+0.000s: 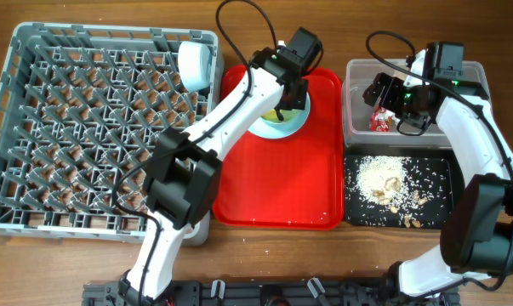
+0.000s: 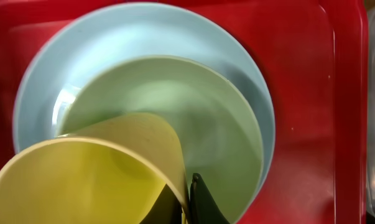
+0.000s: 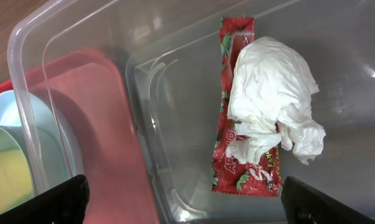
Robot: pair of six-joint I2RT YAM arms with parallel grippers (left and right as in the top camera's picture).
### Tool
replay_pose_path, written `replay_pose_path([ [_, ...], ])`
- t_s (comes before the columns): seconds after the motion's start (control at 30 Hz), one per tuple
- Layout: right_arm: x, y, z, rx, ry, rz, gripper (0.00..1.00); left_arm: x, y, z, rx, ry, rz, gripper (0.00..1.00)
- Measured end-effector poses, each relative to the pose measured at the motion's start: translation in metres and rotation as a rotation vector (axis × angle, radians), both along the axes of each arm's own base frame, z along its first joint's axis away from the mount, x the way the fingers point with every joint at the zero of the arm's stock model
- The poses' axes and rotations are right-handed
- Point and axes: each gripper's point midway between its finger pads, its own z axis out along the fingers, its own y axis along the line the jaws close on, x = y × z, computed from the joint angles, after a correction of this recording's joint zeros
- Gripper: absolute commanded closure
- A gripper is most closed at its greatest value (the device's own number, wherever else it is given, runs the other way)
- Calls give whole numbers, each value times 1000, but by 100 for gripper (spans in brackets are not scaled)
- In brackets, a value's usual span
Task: Sort waste into correct bins and load items into the dishwasher rack
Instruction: 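Grasp the yellow cup with the left gripper, then carry the yellow cup into the rack and release it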
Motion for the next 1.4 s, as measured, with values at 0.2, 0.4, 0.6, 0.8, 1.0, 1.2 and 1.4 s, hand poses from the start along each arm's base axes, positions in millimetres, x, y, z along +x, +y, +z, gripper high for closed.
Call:
replay_pose_path([
  [0.2, 0, 0, 0, 0, 1, 0, 0, -41, 45, 203, -157, -283, -29, 96],
  [0.4, 0, 0, 0, 0, 0, 0, 0, -74, 177, 262, -459, -161, 43, 96],
  [0.6, 0, 0, 0, 0, 0, 0, 0, -58, 213, 187, -939, 166, 37, 96],
  [0.8, 0, 0, 0, 0, 0, 0, 0, -38, 233, 110, -1196, 333, 143, 96],
  [1.0, 0, 0, 0, 0, 0, 0, 0, -42, 230, 89, -1219, 314, 116, 96],
  [1.2, 0, 0, 0, 0, 0, 0, 0, -43, 236, 81, -1208, 300, 123, 96],
  [1.4, 0, 0, 0, 0, 0, 0, 0, -41, 272, 76, -1197, 255, 203, 94],
])
